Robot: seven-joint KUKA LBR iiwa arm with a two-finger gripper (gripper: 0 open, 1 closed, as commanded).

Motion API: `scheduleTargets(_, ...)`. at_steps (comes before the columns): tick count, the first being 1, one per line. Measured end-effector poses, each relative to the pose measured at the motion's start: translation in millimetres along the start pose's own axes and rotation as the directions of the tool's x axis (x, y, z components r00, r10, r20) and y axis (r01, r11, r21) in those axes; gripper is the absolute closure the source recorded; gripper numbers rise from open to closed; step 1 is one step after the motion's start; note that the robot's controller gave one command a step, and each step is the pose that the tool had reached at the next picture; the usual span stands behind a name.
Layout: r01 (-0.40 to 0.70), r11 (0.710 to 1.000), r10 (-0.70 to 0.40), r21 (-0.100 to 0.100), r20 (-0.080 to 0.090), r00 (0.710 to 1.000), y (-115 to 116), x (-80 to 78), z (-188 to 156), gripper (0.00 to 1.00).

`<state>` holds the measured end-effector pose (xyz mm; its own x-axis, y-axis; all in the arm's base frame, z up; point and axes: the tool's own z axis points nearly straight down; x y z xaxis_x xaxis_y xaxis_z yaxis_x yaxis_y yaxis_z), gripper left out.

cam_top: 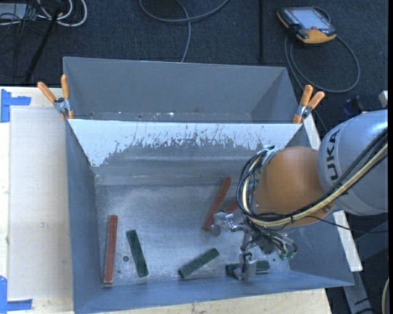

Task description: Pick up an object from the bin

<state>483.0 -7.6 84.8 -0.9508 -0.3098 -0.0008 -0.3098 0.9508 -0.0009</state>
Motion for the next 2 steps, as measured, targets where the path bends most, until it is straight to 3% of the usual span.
scheduleTargets(1, -0.022, 1.000, 0.022, -0.002, -0.003, 1.000, 34.2, -6.8, 15.2, 1.00)
scheduleTargets(2, -0.021, 1.000, 0.021, -0.002, -0.003, 1.000, 34.2, -6.8, 15.2, 1.00)
